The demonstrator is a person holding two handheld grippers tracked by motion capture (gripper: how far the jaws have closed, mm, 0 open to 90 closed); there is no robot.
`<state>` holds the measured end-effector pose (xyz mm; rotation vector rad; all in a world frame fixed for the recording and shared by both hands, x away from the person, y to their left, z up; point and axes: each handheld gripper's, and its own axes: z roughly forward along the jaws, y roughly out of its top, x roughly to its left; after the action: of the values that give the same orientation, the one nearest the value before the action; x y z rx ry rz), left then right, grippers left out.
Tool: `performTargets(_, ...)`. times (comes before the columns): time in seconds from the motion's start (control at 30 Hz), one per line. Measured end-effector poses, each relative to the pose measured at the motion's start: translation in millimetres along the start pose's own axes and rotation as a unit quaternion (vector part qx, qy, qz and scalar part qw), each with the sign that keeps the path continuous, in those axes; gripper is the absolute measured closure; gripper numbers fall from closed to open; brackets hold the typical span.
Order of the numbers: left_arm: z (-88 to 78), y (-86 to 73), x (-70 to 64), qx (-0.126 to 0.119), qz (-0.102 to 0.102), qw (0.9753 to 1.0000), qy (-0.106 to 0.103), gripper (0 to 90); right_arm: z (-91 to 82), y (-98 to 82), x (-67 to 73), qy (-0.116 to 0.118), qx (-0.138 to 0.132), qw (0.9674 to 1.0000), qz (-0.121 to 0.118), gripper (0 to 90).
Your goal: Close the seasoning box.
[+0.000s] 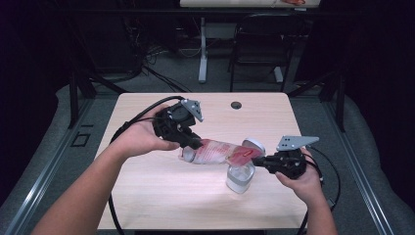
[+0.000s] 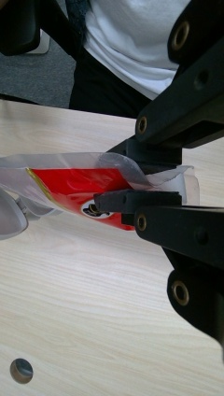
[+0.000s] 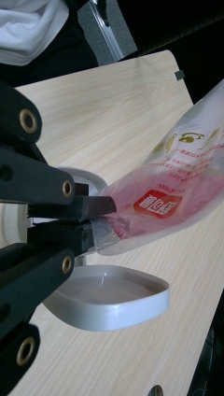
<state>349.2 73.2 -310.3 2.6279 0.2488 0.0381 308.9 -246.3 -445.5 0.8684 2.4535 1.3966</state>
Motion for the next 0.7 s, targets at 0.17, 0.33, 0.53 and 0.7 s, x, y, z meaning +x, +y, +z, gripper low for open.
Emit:
performTargets(0.17,-0.1,1.3,0.3,0.000,0.002,1.0000,0.000,81.6,-1.6,-0.2,0.1,0.002,-0.002,1.0000,0.003,87.7)
performTargets(0.33,-0.1,0.9,0.9,0.001,-0.002,1.0000,-0.005,81.5,-2.3,-0.2,0.3,0.005,0.004,1.0000,0.002,88.3)
performTargets(0.53,-0.3,1.2,0.8,-0.001,0.000,1.0000,-0.006,81.5,-4.1,-0.5,0.9,0.011,0.005,0.9999,0.004,88.6)
performTargets(0.7,-0.1,1.9,0.8,0.000,0.001,1.0000,-0.009,81.4,-5.8,-1.3,1.0,0.013,0.006,0.9999,0.006,88.7)
